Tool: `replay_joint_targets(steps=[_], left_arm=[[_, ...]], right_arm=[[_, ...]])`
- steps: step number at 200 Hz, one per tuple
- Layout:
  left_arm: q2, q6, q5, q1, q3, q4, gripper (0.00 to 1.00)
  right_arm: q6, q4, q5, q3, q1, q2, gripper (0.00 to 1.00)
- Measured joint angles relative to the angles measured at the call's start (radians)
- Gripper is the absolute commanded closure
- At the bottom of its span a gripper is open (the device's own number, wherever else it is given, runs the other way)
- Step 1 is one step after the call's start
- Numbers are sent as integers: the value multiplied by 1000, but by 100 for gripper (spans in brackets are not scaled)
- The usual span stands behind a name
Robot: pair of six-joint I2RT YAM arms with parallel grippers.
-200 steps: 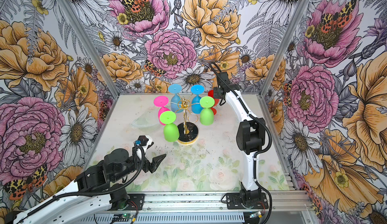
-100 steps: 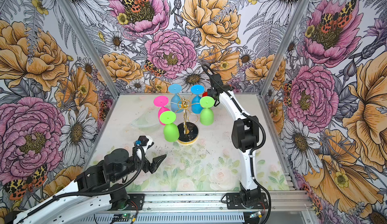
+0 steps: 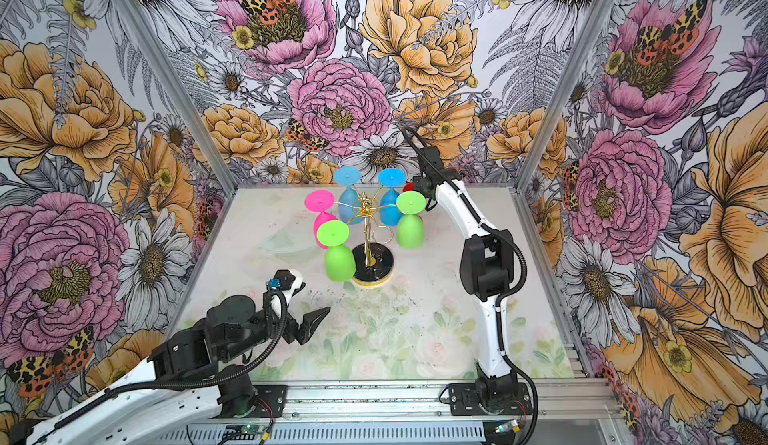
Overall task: Take the wine glass off the wine glass rack
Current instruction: 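Lower the red glass onto the table beyond the rack and open the right gripper, then lift the right gripper up and away from the standing red glass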
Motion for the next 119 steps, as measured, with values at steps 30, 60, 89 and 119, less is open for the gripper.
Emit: replay_joint_targets(steps=[30,60,89,119], left_arm=[[0,0,3,0,0,0,4],[0,0,10,0,0,0,3],[0,0,16,0,0,0,3],[9,-8,25,10,11,-10,3]], right_arm=[[-2,0,0,0,0,0,75],[1,0,-1,0,0,-1,63],[6,0,-10,-23,-3,-28,53],[19,0,-44,-71,-17,-107,49]])
